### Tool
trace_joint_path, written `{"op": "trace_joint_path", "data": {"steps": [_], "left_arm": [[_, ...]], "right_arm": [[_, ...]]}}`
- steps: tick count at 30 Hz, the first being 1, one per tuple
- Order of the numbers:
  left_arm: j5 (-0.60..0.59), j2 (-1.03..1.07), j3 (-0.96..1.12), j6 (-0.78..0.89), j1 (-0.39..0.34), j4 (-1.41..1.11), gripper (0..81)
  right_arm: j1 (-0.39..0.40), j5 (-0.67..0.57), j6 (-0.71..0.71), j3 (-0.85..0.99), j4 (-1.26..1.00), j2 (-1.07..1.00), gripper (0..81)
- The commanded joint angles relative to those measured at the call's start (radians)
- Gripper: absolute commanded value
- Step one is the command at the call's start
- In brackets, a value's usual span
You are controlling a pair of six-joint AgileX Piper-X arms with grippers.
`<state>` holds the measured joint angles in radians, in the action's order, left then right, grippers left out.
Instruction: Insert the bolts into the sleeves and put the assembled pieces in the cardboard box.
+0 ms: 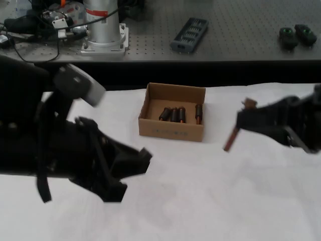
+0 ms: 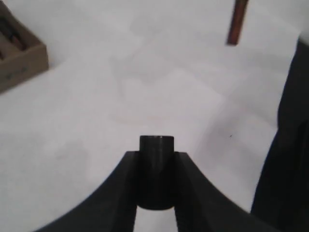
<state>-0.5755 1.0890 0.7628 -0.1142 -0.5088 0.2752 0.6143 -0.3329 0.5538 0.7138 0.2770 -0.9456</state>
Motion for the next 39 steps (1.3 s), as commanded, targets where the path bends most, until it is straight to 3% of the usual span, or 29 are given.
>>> {"op": "trace_joint_path", "data": {"steps": [1, 11, 19, 39], "left_arm": [[-0.074, -0.04, -0.02, 0.109, 0.002, -0.11, 0.6], [-0.198, -0.039, -0.021, 0.187, 0.002, -0.178, 0.6], [-0.226, -0.039, -0.021, 0.321, 0.002, -0.385, 0.6], [-0.249, -0.039, -0.021, 0.323, 0.0, -0.389, 0.6]], "right_arm": [[0.009, -0.026, 0.036, 0.014, -0.081, -0.012, 1.9], [0.096, -0.043, 0.149, 0.014, -0.305, -0.06, 1.9], [0.097, -0.039, 0.149, 0.014, -0.306, -0.06, 1.9], [0.098, -0.021, 0.149, 0.032, -0.308, -0.076, 1.9]]}}
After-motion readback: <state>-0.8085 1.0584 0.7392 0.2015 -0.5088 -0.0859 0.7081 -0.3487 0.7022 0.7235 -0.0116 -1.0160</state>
